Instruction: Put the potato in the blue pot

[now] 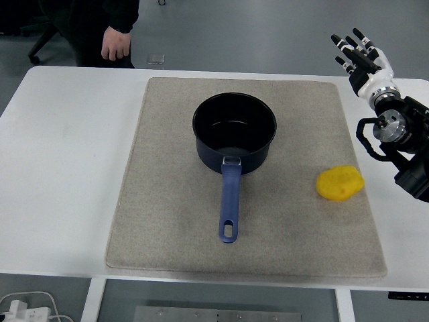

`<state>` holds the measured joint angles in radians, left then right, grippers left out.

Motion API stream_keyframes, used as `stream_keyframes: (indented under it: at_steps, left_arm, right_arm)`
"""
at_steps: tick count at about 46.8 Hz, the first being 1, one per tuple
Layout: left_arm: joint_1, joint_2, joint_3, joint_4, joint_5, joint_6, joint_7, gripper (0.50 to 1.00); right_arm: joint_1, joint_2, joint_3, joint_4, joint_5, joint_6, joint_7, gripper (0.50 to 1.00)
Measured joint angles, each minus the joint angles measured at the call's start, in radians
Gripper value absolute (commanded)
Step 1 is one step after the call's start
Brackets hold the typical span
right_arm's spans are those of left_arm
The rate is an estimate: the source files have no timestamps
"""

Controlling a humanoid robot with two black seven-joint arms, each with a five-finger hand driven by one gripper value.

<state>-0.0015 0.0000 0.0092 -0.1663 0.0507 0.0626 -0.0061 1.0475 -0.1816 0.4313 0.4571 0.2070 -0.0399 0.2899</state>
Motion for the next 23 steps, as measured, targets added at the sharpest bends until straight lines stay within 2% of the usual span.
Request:
stream_keyframes:
  at_steps: [23]
  left_arm:
    - [0.000, 0.000, 0.000, -0.002, -0.001, 0.001, 0.000, 0.996]
  right_arm:
    - [0.000, -0.009, -0.005, 0.000, 0.000, 0.002, 0.000, 0.932]
